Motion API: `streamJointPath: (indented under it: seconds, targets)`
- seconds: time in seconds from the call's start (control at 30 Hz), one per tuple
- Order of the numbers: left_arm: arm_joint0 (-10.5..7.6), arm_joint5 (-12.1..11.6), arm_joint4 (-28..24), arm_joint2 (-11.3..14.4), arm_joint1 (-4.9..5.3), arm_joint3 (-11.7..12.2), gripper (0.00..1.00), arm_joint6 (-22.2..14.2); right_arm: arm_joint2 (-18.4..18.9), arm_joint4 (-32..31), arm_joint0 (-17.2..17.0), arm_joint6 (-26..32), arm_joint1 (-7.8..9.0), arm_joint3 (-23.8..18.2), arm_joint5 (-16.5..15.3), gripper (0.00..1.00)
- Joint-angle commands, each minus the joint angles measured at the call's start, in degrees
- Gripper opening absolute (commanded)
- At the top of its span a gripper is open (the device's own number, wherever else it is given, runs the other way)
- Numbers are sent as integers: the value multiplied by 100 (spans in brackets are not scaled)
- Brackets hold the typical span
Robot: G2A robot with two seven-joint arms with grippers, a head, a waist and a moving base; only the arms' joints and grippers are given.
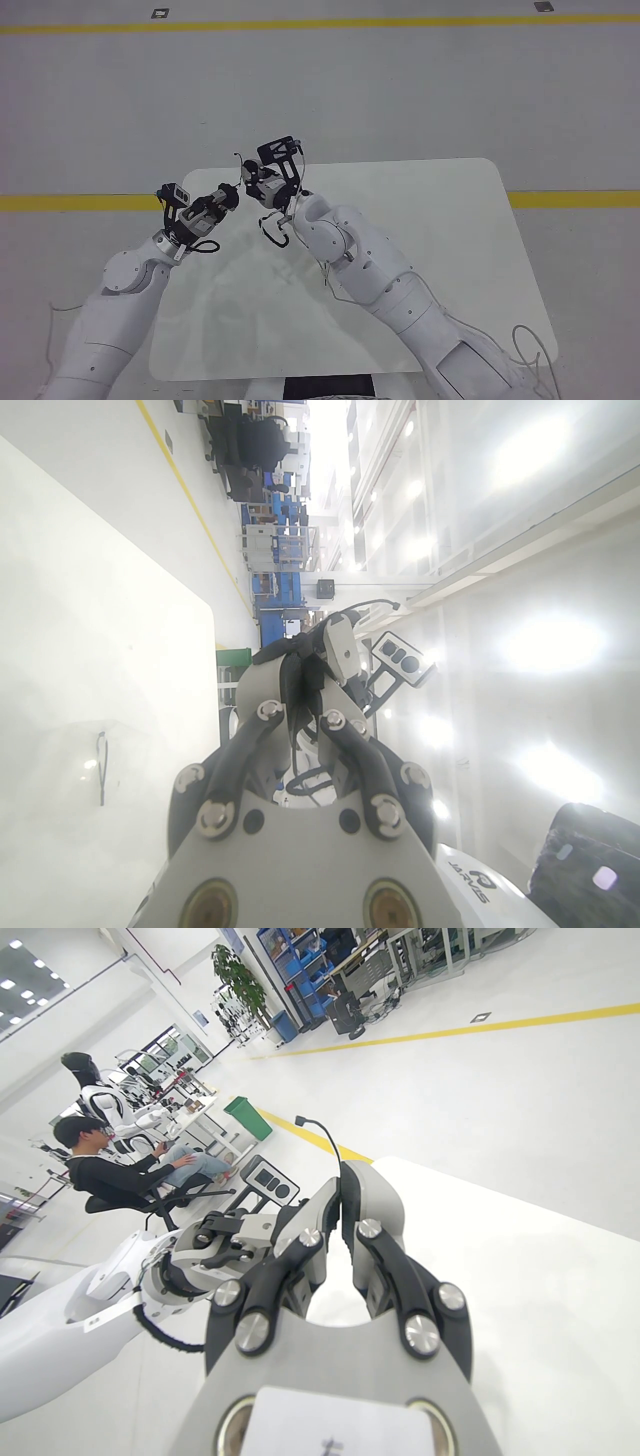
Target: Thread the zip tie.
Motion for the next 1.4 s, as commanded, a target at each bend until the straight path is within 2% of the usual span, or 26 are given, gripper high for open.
streamJointPath:
  seconds: [0.0, 0.2, 0.73, 1.37]
  targets:
    - [0, 0, 0, 0, 0, 0, 0, 0, 4, -33, -9, -2, 1, -7, 25, 0]
    - [0, 0, 0, 0, 0, 0, 0, 0, 51, -123, -72, 19, 17, -96, 55, 0]
    - [0, 0, 0, 0, 0, 0, 0, 0, 36, -30, -186, 237, 25, -189, -206, 0]
    - [0, 0, 0, 0, 0, 0, 0, 0, 34, -32, -242, 242, 19, -188, -150, 0]
